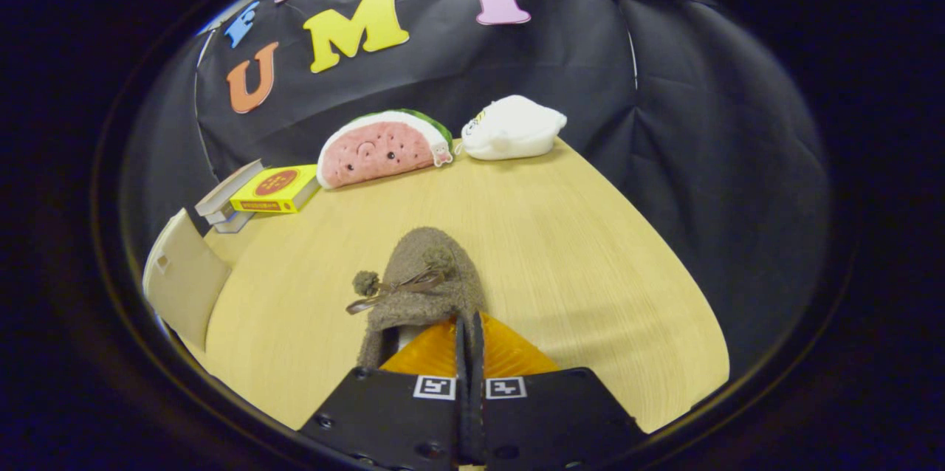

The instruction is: Open the storage box then place both shoes into the box .Put the left shoe in first, then the right shoe, with the right side of both shoes facing outward in a uniform manner.

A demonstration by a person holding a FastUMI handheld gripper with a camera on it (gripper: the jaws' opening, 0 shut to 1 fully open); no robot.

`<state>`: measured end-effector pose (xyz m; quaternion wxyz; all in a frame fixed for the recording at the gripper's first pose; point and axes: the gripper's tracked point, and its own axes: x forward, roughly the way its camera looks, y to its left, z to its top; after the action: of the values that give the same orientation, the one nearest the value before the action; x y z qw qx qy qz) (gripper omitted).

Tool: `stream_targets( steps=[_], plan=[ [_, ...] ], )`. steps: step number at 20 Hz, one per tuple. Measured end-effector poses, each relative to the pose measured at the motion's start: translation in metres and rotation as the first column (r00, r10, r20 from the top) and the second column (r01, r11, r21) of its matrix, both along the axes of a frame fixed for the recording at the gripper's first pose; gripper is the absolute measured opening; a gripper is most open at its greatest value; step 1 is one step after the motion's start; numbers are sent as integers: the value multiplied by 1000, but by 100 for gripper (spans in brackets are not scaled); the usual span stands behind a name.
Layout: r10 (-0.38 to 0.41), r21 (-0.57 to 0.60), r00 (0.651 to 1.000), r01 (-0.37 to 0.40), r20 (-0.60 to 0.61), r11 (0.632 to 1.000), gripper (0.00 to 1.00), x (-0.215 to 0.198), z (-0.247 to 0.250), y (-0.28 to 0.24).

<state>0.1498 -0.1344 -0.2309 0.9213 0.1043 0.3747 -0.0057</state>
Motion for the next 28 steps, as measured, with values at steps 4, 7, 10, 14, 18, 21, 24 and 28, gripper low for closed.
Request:
stream_targets(
  steps=[4, 7, 10, 14, 18, 21, 24, 28],
  plan=[
    [-28, 82, 1000, 28, -6, 996, 0, -5, 11, 22],
    [-29, 119, 999, 27, 15, 993, 0, -8, 32, 49],
    [-26, 184, 999, 20, 28, 983, 0, -13, 60, 90],
    [5, 245, 999, -18, 53, 969, 0, -16, 100, 159],
    [34, 353, 998, -50, 53, 934, 0, -25, 140, 243],
    [102, 397, 993, -114, 52, 910, 0, -31, 165, 318],
    [158, 386, 986, -163, 45, 908, 0, -34, 180, 381],
    [161, 412, 986, -164, 41, 896, 0, -31, 192, 458]
  ],
)
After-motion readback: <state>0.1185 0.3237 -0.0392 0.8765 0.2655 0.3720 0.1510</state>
